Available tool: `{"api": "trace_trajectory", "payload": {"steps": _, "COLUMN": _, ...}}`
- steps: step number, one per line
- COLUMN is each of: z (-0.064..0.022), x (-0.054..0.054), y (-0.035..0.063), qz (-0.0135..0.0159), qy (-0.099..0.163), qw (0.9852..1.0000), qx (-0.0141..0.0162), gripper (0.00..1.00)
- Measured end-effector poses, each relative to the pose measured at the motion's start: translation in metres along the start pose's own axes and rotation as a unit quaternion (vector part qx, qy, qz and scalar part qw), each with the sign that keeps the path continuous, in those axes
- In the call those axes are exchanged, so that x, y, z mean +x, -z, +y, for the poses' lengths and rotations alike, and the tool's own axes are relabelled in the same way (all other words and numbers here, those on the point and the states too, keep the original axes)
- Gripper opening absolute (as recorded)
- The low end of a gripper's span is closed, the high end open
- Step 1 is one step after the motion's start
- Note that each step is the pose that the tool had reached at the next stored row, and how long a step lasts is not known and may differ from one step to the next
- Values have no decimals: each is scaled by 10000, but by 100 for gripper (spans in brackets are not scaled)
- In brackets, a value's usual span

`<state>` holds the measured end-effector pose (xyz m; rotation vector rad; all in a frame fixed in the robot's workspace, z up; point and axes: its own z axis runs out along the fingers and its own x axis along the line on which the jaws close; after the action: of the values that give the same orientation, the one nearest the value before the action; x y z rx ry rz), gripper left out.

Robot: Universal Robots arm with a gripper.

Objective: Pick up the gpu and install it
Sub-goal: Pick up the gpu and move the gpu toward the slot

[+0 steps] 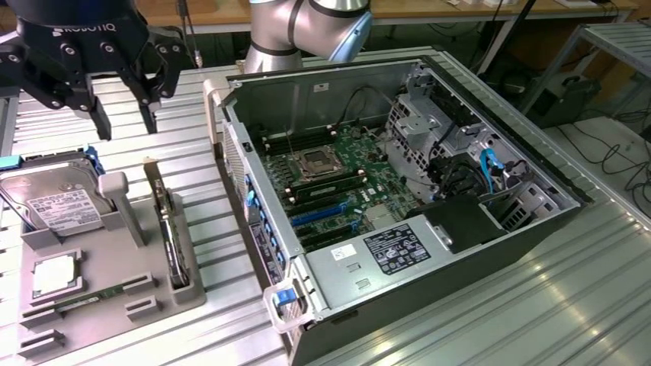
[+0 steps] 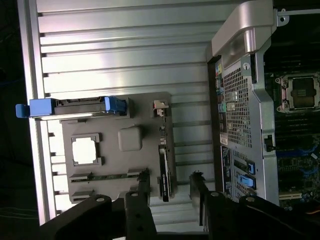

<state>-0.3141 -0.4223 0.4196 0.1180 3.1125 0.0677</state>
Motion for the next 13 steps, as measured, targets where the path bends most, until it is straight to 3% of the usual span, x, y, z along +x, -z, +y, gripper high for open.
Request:
{"api": "trace_trajectory", "payload": {"steps": 3, "z": 0, "x": 0, "y": 0, "qz": 0, "qy": 0, "qw": 10000, "qx": 0, "gripper": 60}}
{"api": "trace_trajectory", "payload": {"steps": 5, "z": 0, "x": 0, "y": 0, "qz": 0, "qy": 0, "qw": 10000, "qx": 0, "gripper": 60}}
{"api": "trace_trajectory", "payload": {"steps": 7, "z": 0, "x": 0, "y": 0, "qz": 0, "qy": 0, "qw": 10000, "qx": 0, "gripper": 72}}
{"api": "trace_trajectory", "payload": {"steps": 13, "z": -28, "x": -2, "y": -2, "qz": 0, "qy": 3, "qw": 10000, "qx": 0, "gripper": 72}}
